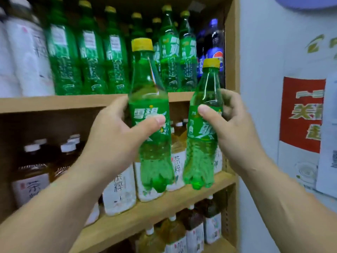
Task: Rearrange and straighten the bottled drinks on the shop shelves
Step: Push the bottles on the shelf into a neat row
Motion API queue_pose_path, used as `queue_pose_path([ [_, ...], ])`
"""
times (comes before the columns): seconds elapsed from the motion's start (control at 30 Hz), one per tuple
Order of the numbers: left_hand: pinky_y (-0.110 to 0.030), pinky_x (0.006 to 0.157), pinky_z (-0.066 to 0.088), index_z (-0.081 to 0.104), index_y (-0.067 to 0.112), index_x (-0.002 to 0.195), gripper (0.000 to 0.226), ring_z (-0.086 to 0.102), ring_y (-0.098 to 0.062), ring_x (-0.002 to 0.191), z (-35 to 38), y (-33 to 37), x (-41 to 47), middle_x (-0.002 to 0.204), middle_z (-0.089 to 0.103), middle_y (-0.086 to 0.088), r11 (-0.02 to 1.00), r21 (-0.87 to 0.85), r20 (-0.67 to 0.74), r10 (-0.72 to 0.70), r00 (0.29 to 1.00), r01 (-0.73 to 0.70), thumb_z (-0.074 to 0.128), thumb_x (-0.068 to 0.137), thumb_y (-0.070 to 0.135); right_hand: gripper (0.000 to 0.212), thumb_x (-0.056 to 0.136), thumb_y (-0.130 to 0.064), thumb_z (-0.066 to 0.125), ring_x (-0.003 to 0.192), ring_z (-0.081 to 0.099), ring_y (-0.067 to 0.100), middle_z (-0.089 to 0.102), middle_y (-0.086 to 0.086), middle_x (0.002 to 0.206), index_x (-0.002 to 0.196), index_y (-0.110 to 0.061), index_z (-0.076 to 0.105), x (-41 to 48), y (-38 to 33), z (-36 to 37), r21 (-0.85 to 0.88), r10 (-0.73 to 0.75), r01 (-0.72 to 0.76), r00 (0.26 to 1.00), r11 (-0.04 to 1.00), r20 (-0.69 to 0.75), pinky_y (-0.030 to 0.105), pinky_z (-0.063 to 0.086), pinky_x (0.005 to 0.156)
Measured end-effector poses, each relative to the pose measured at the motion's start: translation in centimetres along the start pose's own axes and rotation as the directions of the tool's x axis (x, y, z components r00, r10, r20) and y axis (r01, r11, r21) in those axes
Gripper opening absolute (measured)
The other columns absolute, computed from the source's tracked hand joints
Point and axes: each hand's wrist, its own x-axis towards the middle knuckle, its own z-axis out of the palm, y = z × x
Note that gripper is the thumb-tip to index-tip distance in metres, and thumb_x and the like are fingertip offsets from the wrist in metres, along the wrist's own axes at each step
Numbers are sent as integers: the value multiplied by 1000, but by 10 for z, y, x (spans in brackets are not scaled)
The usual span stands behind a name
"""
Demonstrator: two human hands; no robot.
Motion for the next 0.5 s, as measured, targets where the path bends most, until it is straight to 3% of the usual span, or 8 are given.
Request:
queue_pose_path([
  [0.07, -26, 71, 57, 74, 30, 90, 15, 73, -6, 82, -6, 20, 24, 89, 77, 13, 999, -19, -67, 31, 997, -32, 81, 80, 40, 42, 92, -40, 73, 87, 66, -6, 69, -14, 99, 125, -38, 47, 29, -11, 1, 19, -63, 63, 998, 998, -4, 14, 50, 74],
  [0.2, -29, 67, 56, 73, 20, 82, 17, 71, -7, 71, -20, 56, 72, 75, 74, 10, 997, -69, -184, 30, 982, -43, 72, 84, 37, 40, 98, -46, 62, 71, 54, -12, 57, -14, 91, 129, -28, 43, 80, -34, 10, -21, -192, 191, 981, 981, -19, 8, 39, 65],
  [0.37, -29, 52, 56, 70, 19, 89, 14, 70, -14, 63, -36, 79, 121, 80, 70, 0, 994, 97, -256, 83, 963, -59, 70, 93, 32, 42, 98, -46, 62, 85, 59, -1, 59, -14, 98, 128, -23, 43, 136, -59, 39, -43, -288, 286, 957, 957, -31, 29, 47, 76],
  [0.5, -20, 49, 49, 64, 22, 87, 16, 66, -3, 56, -36, 72, 148, 80, 66, 4, 986, 164, -352, 20, 936, 41, 70, 94, 35, 53, 97, -48, 60, 93, 63, 20, 63, -5, 104, 136, -18, 41, 163, -60, 72, -43, -318, 316, 946, 948, -55, 45, 51, 87],
])
